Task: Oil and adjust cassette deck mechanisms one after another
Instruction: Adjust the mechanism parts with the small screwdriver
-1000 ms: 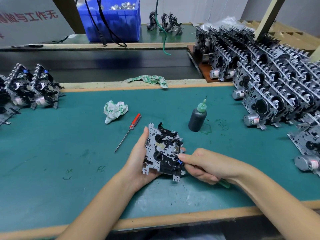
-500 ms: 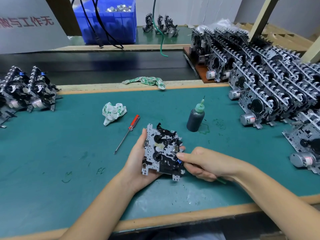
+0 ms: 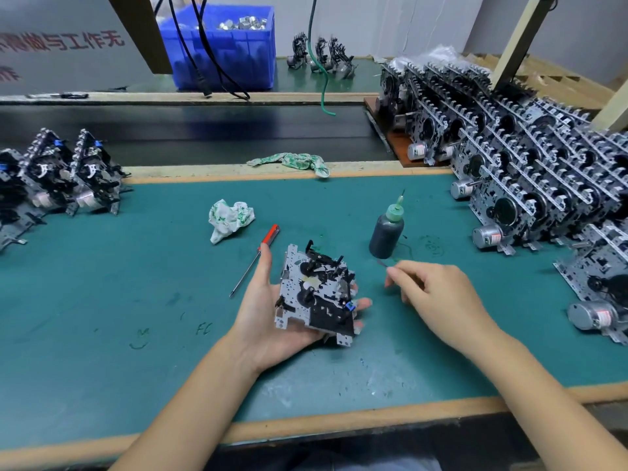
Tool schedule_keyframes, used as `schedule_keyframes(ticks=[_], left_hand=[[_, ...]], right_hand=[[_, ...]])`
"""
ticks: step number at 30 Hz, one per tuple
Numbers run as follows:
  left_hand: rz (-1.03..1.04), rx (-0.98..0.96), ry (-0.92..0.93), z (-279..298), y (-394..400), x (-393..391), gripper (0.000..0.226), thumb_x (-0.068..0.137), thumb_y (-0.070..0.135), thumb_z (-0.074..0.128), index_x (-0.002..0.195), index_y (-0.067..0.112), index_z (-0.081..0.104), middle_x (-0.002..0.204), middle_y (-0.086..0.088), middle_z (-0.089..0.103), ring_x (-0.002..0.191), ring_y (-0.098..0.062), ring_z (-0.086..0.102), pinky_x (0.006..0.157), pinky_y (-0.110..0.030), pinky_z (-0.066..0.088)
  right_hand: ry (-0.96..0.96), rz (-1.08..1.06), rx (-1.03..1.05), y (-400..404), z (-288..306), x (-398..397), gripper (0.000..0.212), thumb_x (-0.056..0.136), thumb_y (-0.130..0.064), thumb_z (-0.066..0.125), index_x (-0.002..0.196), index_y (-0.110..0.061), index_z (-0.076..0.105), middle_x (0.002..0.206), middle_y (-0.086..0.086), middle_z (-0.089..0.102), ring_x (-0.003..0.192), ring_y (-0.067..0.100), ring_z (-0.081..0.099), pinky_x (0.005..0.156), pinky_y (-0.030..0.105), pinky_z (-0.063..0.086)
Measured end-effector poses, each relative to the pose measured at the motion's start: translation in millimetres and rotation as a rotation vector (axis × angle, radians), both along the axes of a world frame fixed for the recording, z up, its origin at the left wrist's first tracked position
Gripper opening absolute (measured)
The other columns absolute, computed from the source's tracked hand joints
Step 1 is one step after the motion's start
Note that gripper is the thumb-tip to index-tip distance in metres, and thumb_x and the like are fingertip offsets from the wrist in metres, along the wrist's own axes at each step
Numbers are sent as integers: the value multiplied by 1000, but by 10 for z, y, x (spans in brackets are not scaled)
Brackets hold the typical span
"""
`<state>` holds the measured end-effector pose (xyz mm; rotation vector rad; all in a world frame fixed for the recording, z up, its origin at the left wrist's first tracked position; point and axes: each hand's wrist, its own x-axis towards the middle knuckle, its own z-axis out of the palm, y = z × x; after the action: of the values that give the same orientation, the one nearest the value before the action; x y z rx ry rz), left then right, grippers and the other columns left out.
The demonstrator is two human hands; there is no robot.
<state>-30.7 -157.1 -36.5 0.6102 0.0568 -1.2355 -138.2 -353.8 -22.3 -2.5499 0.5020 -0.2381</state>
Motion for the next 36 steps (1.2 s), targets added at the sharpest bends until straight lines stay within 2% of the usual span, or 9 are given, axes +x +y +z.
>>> schedule_keyframes(ticks=[2, 5, 8, 10, 17, 22, 26, 29, 36], left_hand=[[-89, 39, -34, 15, 15, 18, 99, 76, 83, 35, 121, -1, 62, 133, -29, 51, 119, -52, 48, 103, -64, 32], [-220, 158, -149, 77, 5, 59, 87, 74, 78, 44, 113, 5, 69, 129, -22, 57, 117, -42, 54, 106, -57, 35], [-388, 325, -335, 205, -42, 144, 72, 66, 77, 50, 82, 13, 77, 88, -9, 74, 82, -22, 71, 74, -30, 57], [-444, 425, -418, 245, -66, 218, 71, 63, 80, 46, 64, 14, 74, 68, -3, 70, 62, -16, 68, 59, -20, 52], [-228, 656, -768, 177, 31, 217, 86, 59, 85, 38, 74, 8, 74, 79, -12, 72, 67, -21, 66, 63, -25, 57], [-32, 1027, -1529, 130, 378, -162, 84, 60, 96, 21, 70, 21, 59, 59, 9, 65, 45, -12, 59, 60, -34, 50], [-154, 1241, -1973, 29, 383, -327, 80, 49, 100, 8, 78, 33, 38, 65, 13, 60, 69, -9, 60, 60, -30, 41], [-114, 1254, -2118, -4, 353, -262, 83, 48, 100, 10, 76, 27, 37, 68, 5, 63, 73, -19, 63, 62, -34, 41], [213, 1172, -2175, -56, 234, -319, 59, 59, 74, 46, 44, 17, 43, 30, -3, 40, 29, -26, 47, 35, -22, 30]], right_hand=[[-52, 91, -157, 25, -13, -34, 18, 93, -35, 54, 105, -30, 66, 87, -5, 62, 86, 15, 55, 78, 32, 43], [-18, 342, -352, 27, -55, -85, 62, 85, -50, 56, 139, -22, 45, 116, -2, 56, 110, 17, 51, 96, 32, 40], [-114, 424, -505, 23, -79, -143, 72, 80, -65, 45, 124, -11, 58, 107, 0, 63, 101, 20, 60, 93, 33, 44], [-214, 428, -556, 22, -104, -161, 66, 79, -66, 44, 103, -9, 66, 94, 0, 65, 90, 21, 63, 90, 29, 43], [-325, 311, -552, 94, -229, -278, 63, 80, -71, 43, 74, -11, 62, 73, -3, 56, 72, 20, 57, 80, 27, 37], [-319, 241, -536, 157, -248, -223, 58, 82, -65, 43, 68, -10, 55, 68, -1, 51, 65, 21, 51, 73, 25, 31], [-337, 283, -579, 170, -263, -202, 58, 81, -63, 46, 70, -8, 58, 70, 2, 54, 67, 23, 53, 79, 29, 36], [-373, 289, -606, 158, -280, -202, 52, 83, -56, 50, 66, -8, 57, 65, 2, 53, 62, 24, 52, 73, 31, 38], [-388, 284, -483, 162, -315, -189, 48, 75, -54, 57, 62, -8, 53, 62, 2, 47, 58, 22, 43, 62, 31, 32]])
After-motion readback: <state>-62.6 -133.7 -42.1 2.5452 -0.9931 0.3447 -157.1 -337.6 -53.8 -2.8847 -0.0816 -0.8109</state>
